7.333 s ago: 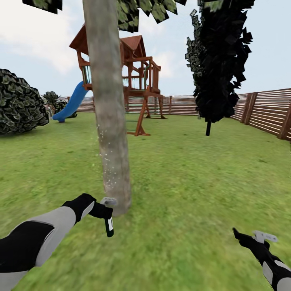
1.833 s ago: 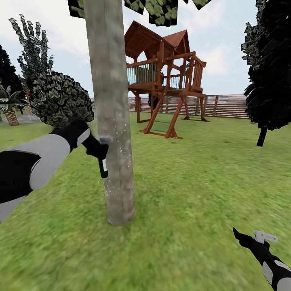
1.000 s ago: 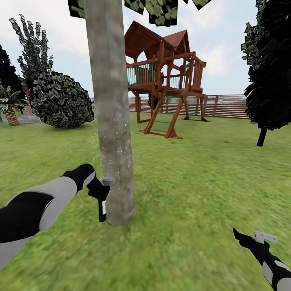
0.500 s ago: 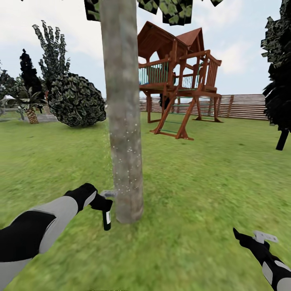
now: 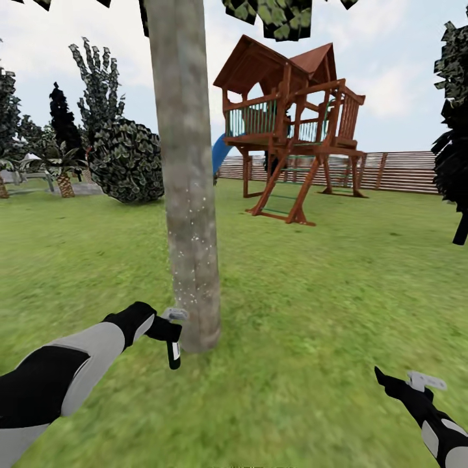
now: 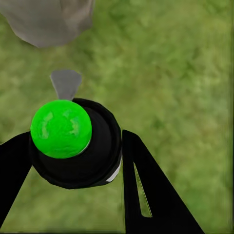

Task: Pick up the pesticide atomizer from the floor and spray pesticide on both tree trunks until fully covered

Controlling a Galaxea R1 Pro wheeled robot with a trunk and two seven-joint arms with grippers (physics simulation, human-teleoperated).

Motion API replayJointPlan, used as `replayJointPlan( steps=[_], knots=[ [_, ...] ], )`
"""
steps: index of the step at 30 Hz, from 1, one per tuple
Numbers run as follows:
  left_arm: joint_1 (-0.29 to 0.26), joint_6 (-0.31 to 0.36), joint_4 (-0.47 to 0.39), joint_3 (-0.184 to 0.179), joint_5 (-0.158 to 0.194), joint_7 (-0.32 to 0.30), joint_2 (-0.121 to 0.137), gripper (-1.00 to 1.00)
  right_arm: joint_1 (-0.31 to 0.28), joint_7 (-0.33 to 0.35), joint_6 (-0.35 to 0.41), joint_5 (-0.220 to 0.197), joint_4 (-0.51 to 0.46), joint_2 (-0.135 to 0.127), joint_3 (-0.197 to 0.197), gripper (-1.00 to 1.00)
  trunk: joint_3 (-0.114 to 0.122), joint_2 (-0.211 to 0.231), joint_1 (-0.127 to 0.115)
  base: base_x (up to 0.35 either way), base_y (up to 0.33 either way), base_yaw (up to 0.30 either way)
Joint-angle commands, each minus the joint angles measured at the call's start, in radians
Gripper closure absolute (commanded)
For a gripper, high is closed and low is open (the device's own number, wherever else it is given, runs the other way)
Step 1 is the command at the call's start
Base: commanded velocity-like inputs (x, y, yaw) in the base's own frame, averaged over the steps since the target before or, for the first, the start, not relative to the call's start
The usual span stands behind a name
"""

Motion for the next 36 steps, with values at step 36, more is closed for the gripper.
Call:
replayJointPlan(
  steps=[36],
  knots=[
    [0.0, 0.0, 0.0, 0.001, 0.003, 0.0, -0.004, 1.0, 0.001, 0.0, 0.0, 0.002, 0.005, 0.0, 0.0, -1.0, 0.0, 0.0, 0.0, 0.017, -0.254, 0.106]
  ],
)
